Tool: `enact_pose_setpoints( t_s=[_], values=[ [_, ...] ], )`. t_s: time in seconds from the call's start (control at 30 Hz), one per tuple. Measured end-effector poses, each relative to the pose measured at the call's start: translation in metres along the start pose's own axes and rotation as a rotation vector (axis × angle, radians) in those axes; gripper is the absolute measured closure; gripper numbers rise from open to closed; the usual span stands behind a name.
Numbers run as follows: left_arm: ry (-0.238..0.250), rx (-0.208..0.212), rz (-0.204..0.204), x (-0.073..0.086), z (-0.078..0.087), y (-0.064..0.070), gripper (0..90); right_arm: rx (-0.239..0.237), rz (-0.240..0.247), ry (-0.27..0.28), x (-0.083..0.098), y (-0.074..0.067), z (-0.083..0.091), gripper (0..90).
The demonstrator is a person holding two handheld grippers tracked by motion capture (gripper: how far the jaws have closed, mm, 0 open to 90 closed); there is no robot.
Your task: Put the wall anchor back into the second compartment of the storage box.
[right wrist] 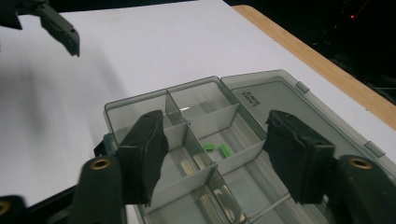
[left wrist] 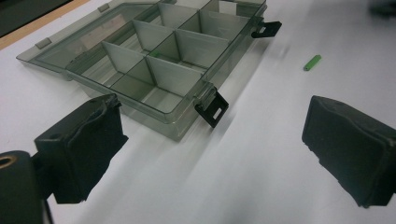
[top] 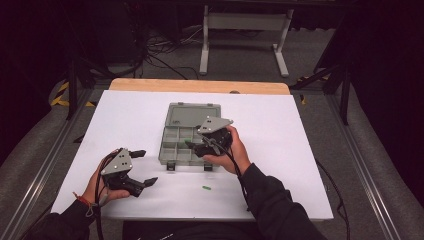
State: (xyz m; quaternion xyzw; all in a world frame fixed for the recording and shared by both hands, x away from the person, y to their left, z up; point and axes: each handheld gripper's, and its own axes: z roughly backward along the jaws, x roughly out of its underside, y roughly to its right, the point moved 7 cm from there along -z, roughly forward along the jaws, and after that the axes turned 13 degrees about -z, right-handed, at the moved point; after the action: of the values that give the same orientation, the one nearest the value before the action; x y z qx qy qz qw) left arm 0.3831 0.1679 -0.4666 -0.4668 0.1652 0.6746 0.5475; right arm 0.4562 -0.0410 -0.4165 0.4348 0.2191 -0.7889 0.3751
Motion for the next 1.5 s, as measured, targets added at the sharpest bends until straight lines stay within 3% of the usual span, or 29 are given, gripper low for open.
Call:
enact_pose_setpoints(
  t_s=[0.07, 0.2, 0.53, 0.77, 1.1, 1.5],
  values=[
    [0.000, 0.000, 0.000, 0.000, 0.000, 0.000, 5.7, 0.017, 0.006, 0.019, 0.003, -0.002, 0.007, 26.4],
    [0.000, 0.000, -0.002, 0.000, 0.000, 0.000, 5.7, 0.025, 0.001, 0.041, 0.010, -0.002, 0.019, 18.3],
    [0.004, -0.005, -0.006, -0.001, 0.002, 0.000, 5.7, -0.011, 0.036, 0.031, 0.031, -0.017, 0.035, 13.1],
    [0.005, -0.007, -0.006, -0.001, 0.003, 0.000, 5.7, -0.037, 0.061, 0.027, 0.041, -0.027, 0.045, 14.2],
    [0.004, -0.009, -0.013, -0.002, 0.003, 0.001, 5.6, -0.060, 0.072, -0.032, 0.068, -0.035, 0.059, 21.4],
    [0.002, -0.009, -0.017, -0.002, 0.003, 0.001, 5.7, -0.107, 0.072, -0.122, 0.099, -0.046, 0.056, 29.5]
  ],
)
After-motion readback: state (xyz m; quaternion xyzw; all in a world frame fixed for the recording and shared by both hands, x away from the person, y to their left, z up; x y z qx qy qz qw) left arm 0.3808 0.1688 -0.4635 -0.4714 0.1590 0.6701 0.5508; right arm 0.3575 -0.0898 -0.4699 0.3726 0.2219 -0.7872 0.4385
